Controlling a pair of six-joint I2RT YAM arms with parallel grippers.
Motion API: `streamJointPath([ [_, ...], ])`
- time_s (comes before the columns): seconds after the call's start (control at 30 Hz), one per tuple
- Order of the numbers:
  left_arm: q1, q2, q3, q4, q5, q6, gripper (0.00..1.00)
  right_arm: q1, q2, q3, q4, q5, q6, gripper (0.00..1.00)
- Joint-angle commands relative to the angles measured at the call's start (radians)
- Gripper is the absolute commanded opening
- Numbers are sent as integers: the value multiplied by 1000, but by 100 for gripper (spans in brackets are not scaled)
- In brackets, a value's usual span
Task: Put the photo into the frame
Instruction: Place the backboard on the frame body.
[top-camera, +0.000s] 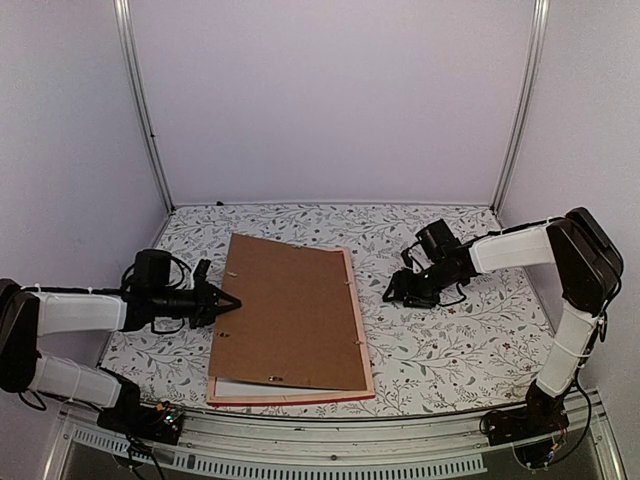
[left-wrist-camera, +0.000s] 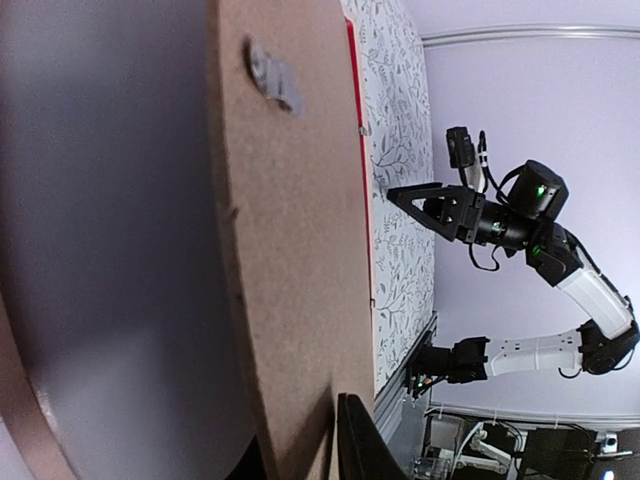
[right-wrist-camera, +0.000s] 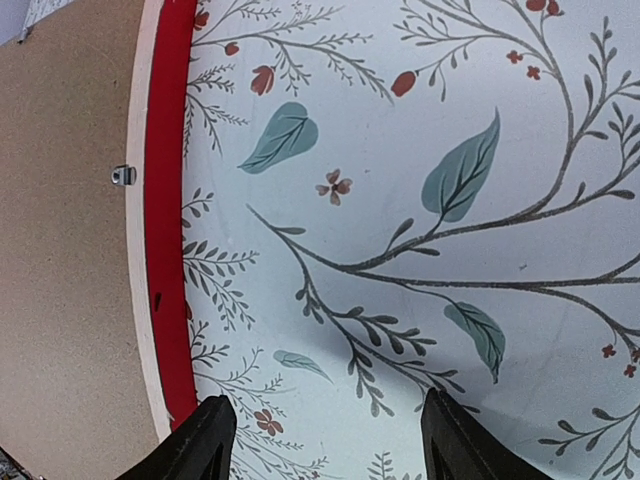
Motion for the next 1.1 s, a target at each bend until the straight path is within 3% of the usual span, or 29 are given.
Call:
streamJointPath([
  [0.0, 3, 11, 33, 7, -13, 47, 16, 8, 24, -14, 0, -8, 9, 68],
  [0.47, 3, 33, 45, 33, -46, 72, 3, 8, 26, -7, -7, -8, 7, 68],
  [1.07, 3, 73, 23, 156, -47, 56, 0, 16, 40, -14, 3, -13, 11, 68],
])
